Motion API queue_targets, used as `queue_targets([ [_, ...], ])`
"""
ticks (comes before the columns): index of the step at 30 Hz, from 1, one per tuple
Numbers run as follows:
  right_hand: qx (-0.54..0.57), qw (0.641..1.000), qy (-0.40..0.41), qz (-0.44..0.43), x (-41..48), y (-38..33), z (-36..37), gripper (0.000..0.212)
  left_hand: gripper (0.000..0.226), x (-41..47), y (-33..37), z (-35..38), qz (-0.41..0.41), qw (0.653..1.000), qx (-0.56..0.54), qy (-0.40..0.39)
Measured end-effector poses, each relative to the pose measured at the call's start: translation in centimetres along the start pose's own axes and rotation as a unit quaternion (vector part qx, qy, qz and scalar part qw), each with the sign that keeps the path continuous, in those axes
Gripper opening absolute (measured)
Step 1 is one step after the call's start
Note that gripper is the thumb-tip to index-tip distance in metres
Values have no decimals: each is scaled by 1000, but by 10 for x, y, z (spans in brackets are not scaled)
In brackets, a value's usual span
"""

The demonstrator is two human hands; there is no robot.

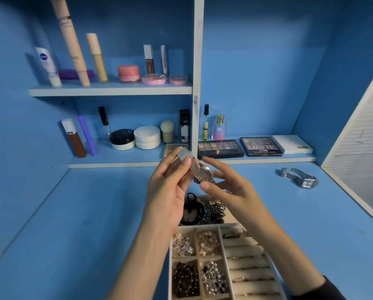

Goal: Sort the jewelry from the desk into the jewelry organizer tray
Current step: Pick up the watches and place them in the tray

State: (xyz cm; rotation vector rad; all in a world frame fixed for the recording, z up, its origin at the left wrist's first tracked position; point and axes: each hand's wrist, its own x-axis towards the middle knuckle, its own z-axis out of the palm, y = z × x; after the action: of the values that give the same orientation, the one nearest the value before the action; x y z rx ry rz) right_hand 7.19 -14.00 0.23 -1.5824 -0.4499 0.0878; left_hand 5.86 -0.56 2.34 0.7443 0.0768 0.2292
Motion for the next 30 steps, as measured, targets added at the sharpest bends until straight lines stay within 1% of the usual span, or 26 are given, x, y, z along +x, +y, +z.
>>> queue_targets([
  [2, -65, 996, 45, -34, 0, 5, 4, 25, 29, -1, 0, 0, 12, 1000, 9, 0],
  [4, -116, 990, 69, -44, -1, 7, 4, 11, 31, 0, -1, -1, 20, 1000, 17, -4],
  [5, -122, 989, 74, -44, -1, 6, 3, 9, 33, 1, 0, -2, 25, 999, 26, -7],
  [8, -66, 995, 57, -48, -2, 0, -4, 20, 35, 4, 2, -5, 39, 996, 83, -14],
  [10, -39, 997, 32, -59, -2, -4, -8, 18, 37, 2, 1, -5, 64, 985, 158, -20],
  [11, -18, 998, 20, -63, -3, -7, -10, 15, 38, 1, -1, -5, 89, 974, 207, -20],
  [13, 30, 997, 3, -70, -4, -11, -11, 14, 32, -3, -6, -4, 149, 938, 313, -14],
  [14, 44, 996, 2, -73, -5, -13, -12, 15, 27, -4, -10, -5, 182, 911, 371, -7],
  [15, 53, 996, 2, -75, -5, -14, -12, 15, 21, -5, -13, -6, 217, 875, 432, 3],
  [17, 68, 995, 3, -72, -5, -17, -14, 15, 15, -5, -16, -7, 289, 790, 540, 26],
  [18, 78, 995, 2, -65, -5, -18, -16, 15, 15, -4, -16, -8, 320, 755, 572, 31],
  [19, 90, 994, 0, -56, -6, -18, -18, 17, 17, -3, -15, -9, 344, 733, 586, 30],
  [20, 103, 994, 2, -46, -6, -19, -20, 19, 20, -2, -13, -9, 361, 723, 589, 23],
  [21, 116, 993, 8, -35, -6, -20, -21, 19, 23, -2, -12, -9, 369, 726, 581, 4],
  [22, 129, 991, 19, -24, -6, -20, -22, 20, 25, -3, -10, -8, 363, 739, 566, -19],
  [25, 140, 988, 65, 12, -3, -19, -24, 26, 28, -7, -5, -5, 273, 820, 499, -62],
  [27, 126, 988, 88, 29, -1, -18, -27, 31, 29, -7, -3, -5, 219, 860, 453, -83],
  [28, 119, 988, 95, 38, -1, -18, -28, 34, 29, -8, -2, -5, 201, 872, 437, -94],
  [30, 106, 988, 101, 51, 0, -16, -29, 40, 30, -8, -2, -4, 181, 884, 418, -107],
])
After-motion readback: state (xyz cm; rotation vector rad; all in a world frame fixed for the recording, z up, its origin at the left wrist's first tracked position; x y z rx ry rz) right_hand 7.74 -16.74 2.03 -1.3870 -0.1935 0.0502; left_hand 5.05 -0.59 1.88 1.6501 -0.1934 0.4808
